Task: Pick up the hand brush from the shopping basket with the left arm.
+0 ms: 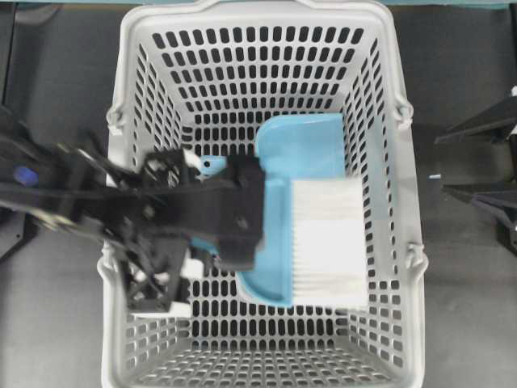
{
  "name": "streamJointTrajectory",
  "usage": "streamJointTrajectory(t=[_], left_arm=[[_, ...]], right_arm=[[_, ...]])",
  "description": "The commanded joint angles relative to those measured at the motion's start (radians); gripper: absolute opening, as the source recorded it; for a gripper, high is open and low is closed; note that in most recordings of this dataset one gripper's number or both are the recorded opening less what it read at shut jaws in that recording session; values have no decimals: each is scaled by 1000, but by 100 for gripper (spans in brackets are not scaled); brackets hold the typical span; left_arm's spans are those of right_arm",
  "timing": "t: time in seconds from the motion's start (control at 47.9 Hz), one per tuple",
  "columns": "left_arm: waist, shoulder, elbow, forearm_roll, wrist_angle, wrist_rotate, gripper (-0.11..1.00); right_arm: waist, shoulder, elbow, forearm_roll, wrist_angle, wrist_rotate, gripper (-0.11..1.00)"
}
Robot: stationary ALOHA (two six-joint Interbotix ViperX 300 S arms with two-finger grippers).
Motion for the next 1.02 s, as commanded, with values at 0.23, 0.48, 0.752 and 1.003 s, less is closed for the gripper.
streamJointTrajectory(t=[0.23,0.48,0.752,1.003], left_arm=[[8,6,-57,3,38,-2,23],[8,21,-55,3,38,-2,23],[8,29,-57,3,38,-2,23],[8,32,-57,3,38,-3,23]], right_arm=[[2,6,-6,5,-12,2,74],[2,5,-6,5,-14,2,74],[2,5,-6,5,-12,2,74],[2,5,-6,5,-11,2,74]])
